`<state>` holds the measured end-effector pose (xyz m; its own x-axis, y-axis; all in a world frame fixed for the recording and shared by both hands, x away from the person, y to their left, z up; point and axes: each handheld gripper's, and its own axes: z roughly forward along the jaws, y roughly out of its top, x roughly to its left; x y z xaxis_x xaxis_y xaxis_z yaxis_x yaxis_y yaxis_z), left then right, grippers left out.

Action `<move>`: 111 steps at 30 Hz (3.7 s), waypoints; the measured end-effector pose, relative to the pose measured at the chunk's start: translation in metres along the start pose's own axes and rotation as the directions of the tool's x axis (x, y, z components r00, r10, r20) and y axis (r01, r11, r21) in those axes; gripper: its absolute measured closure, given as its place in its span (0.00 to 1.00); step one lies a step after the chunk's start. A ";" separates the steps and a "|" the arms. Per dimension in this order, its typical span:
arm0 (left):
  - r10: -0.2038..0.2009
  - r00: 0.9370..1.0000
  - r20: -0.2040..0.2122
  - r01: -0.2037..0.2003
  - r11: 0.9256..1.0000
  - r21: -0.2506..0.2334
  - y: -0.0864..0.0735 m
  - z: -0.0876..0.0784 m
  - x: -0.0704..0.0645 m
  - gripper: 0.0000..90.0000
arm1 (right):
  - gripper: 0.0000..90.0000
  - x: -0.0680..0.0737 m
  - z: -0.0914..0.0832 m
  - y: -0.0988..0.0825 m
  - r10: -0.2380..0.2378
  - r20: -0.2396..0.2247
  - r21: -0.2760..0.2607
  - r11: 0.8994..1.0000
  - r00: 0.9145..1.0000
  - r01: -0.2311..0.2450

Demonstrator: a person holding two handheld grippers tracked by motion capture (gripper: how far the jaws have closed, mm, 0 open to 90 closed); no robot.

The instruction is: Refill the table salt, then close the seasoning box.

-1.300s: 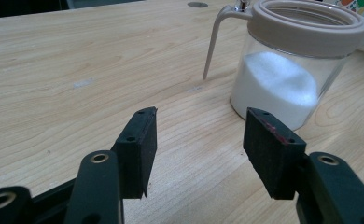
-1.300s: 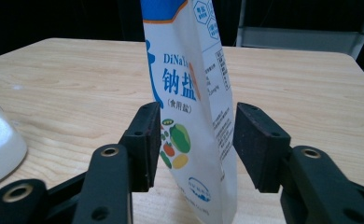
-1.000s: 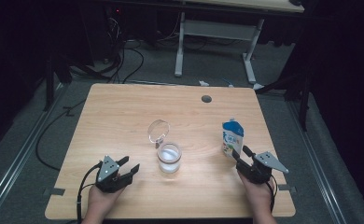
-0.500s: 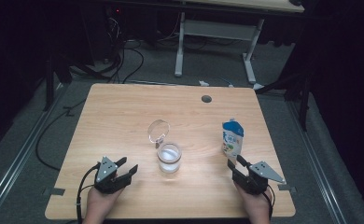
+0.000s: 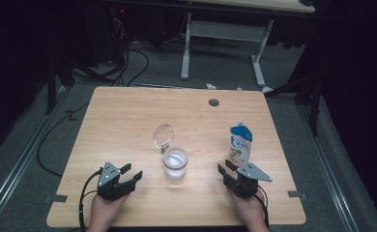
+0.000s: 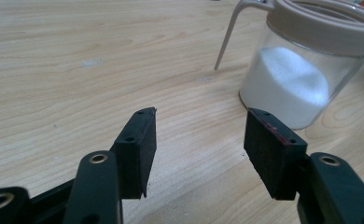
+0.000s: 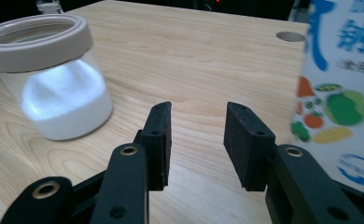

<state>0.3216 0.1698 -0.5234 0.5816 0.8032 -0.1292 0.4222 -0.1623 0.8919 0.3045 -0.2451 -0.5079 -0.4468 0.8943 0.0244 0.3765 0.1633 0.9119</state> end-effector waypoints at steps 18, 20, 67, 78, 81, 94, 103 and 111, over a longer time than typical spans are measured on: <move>0.053 0.999 -0.007 -0.053 0.998 0.029 0.016 0.011 -0.004 0.63 | 0.77 0.034 0.039 0.019 -0.044 -0.066 -0.010 0.999 0.997 0.044; 0.041 0.999 -0.009 -0.041 0.999 0.019 0.018 0.012 -0.005 0.64 | 0.78 0.035 0.044 0.021 -0.036 -0.085 0.002 0.999 0.996 0.036; -0.029 0.999 -0.016 0.027 0.993 -0.114 0.090 0.044 -0.021 1.00 | 1.00 0.068 0.041 0.008 -0.121 -0.206 0.023 0.991 0.971 0.129; -0.012 1.000 0.000 0.011 0.993 -0.122 0.089 0.041 -0.029 1.00 | 1.00 0.072 0.042 0.008 -0.127 -0.212 0.023 0.991 0.969 0.135; -0.001 1.000 0.007 0.002 0.993 -0.119 0.086 0.040 -0.033 1.00 | 1.00 0.073 0.042 0.008 -0.131 -0.211 0.024 0.990 0.969 0.139; -0.010 1.000 -0.002 0.010 0.996 -0.093 0.066 0.038 -0.032 1.00 | 1.00 0.073 0.041 0.007 -0.135 -0.206 0.028 0.989 0.969 0.144; 0.012 0.998 -0.065 -0.015 0.999 -0.042 0.036 0.019 -0.016 0.98 | 1.00 0.068 0.040 0.008 -0.118 -0.188 0.020 0.992 0.975 0.124; 0.061 0.991 -0.122 -0.054 0.996 0.067 0.008 -0.001 0.012 0.66 | 1.00 0.064 0.047 0.026 -0.112 -0.138 -0.001 0.994 0.984 0.113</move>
<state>0.3307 0.1786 -0.5174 0.5171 0.8557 -0.0202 0.4360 -0.2430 0.8665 0.3235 -0.1637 -0.5021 -0.5936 0.8044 -0.0216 0.3230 0.2628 0.9092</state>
